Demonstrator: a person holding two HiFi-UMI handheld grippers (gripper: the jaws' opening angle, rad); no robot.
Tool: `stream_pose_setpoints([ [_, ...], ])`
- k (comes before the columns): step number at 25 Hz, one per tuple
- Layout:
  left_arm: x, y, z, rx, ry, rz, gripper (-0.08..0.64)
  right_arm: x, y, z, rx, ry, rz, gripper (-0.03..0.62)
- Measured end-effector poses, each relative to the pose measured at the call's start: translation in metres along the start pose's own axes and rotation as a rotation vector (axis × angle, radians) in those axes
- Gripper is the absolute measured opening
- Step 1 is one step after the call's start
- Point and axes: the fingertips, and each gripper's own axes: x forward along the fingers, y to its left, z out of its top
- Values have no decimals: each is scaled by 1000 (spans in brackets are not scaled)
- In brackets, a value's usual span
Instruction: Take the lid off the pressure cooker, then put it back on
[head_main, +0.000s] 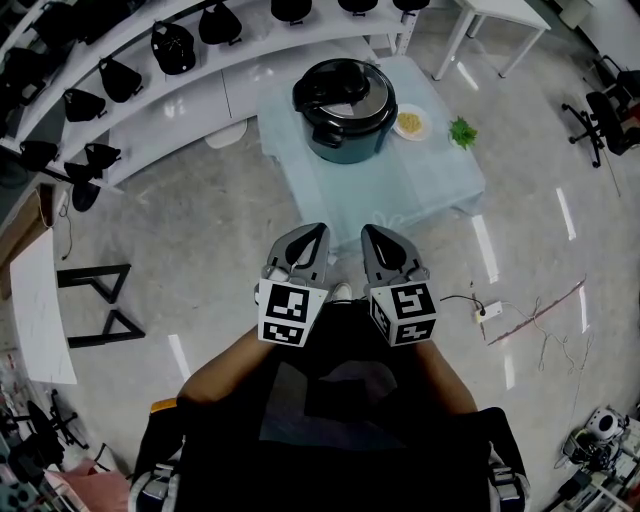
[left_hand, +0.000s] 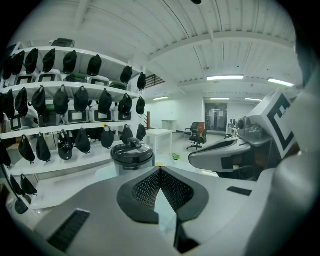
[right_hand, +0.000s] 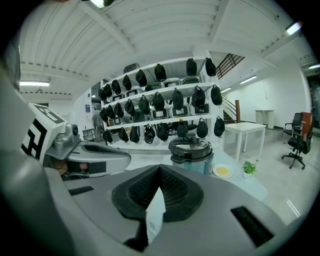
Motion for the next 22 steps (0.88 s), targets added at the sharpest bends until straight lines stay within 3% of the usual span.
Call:
stream_pose_setpoints([
  [22,7,-9,7,12,-12,-3,8,-5,-14,0,-3,-8,-13,15],
])
